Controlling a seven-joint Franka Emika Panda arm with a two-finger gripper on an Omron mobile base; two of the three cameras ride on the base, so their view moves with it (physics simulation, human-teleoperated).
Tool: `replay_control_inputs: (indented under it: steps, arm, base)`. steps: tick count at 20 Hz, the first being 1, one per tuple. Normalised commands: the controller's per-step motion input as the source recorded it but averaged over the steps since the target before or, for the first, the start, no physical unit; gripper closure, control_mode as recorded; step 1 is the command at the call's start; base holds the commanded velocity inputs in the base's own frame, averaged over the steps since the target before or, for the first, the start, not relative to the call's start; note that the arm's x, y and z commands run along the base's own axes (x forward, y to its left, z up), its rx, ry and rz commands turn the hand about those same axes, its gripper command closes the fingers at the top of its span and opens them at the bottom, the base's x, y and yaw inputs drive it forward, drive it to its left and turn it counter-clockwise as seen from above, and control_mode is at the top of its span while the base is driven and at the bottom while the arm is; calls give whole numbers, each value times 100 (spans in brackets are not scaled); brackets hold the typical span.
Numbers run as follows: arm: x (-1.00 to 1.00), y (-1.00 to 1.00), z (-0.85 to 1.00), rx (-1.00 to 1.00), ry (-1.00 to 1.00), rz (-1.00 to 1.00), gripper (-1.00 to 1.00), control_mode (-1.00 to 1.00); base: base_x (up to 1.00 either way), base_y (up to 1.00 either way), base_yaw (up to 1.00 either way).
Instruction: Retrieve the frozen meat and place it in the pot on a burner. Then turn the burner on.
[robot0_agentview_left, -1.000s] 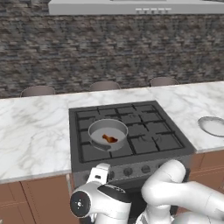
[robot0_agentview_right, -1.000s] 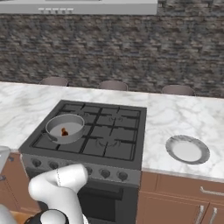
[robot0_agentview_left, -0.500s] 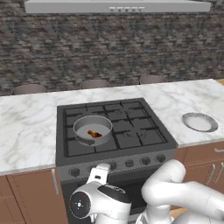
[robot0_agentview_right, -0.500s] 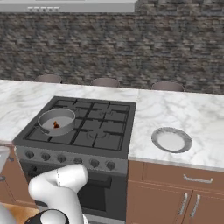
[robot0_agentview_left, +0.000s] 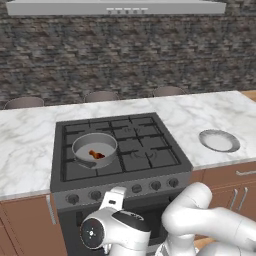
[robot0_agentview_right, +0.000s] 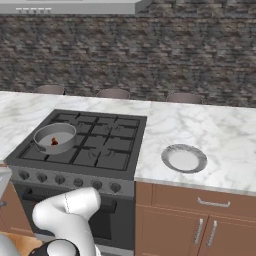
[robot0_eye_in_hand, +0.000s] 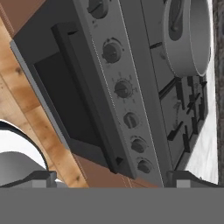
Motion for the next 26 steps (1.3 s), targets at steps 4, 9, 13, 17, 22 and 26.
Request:
replay_control_inputs:
  steps: [4,9,13,17,22,26]
  arm:
    - [0,0,0,0,0,0,-100,100]
    - [0,0,0,0,0,0,-100,100]
    - [0,0,0,0,0,0,-100,100]
    - [0,0,0,0,0,0,-100,100]
    - [0,0,0,0,0,0,-100,100]
    - [0,0,0,0,0,0,-100,-100]
  base:
    - [0,-6,0]
    - [0,0,0]
    - [0,0,0]
    - [0,0,0]
    - [0,0,0]
    - [0,0,0]
